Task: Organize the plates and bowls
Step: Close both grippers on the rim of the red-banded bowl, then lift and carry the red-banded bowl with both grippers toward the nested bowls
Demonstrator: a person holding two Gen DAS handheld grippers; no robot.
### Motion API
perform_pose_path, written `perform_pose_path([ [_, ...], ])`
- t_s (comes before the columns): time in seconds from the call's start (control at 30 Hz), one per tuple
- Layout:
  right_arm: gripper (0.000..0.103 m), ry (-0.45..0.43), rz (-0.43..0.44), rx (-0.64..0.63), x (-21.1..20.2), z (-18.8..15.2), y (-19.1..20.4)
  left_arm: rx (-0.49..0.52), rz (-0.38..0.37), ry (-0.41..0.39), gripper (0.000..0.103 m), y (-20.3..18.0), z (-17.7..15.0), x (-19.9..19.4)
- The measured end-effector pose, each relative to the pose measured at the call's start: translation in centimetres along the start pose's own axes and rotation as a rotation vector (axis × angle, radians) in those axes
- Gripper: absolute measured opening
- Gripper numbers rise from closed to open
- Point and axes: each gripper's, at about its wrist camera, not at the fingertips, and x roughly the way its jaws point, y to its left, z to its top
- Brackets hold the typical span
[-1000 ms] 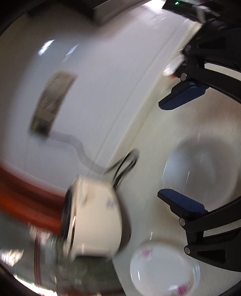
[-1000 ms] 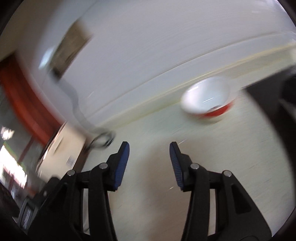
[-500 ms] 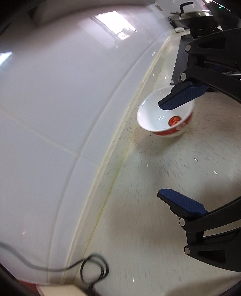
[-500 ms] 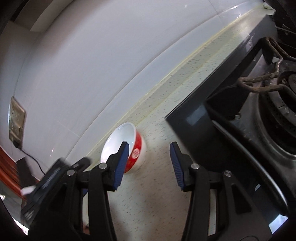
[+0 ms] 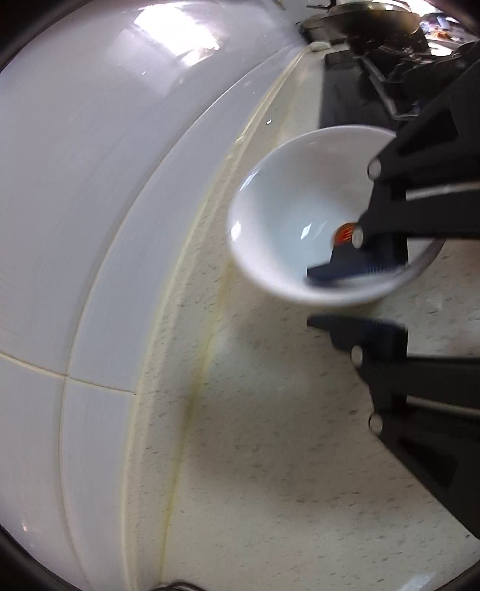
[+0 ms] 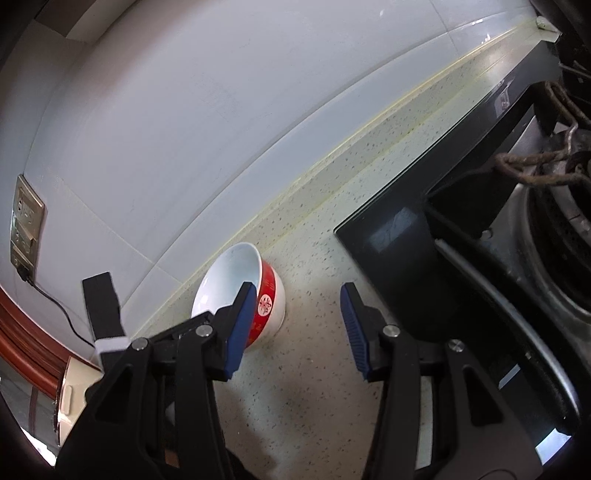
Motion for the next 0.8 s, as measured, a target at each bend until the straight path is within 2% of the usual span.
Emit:
perform_pose_path([
  [0.07,0.051,0.021,0.013,-0.005,0.2,-0.1,0.2,0.034,0.025,-0.013,0.016,0.0,-0.6,-1.1],
  [0.2,0.051,0.1,0.042,-0.01,1.1,-0.6,0.5,0.017,-0.016,0.013,0.015,1.3,-2.0,-2.8],
  [0.33,0.051,0.196,-0.02,-0.074,2.3,-1.6,1.5,0.026,-0.043,-0.001,0.015,1.8,-3.0,-4.6],
  [0.4,0.047,0.233,-0.006,-0.084,2.9,-2.0,1.7,0.032,-0.039,-0.015,0.015,1.8,-3.2,-5.2],
  [0.53,0.03,0.287,0.06,-0.069,3.3,-2.6,2.0,0.068,-0.01,-0.034,0.015,1.1,-4.0,-5.6],
  [0.63,0.018,0.299,0.028,-0.128,3.2,-3.1,2.7,0.076,0.019,-0.047,0.015,1.2,-4.5,-5.8],
  [0.67,0.016,0.297,0.02,-0.135,3.5,-3.2,2.8,0.074,0.024,-0.043,0.015,1.1,-4.7,-4.7],
  [0.7,0.016,0.299,0.016,-0.137,3.4,-3.4,2.9,0.065,0.008,-0.039,0.015,1.3,-5.1,-4.9],
  [0.8,0.013,0.327,0.04,-0.129,3.3,-3.8,3.0,0.06,0.031,-0.066,0.013,1.5,-5.9,-6.0],
])
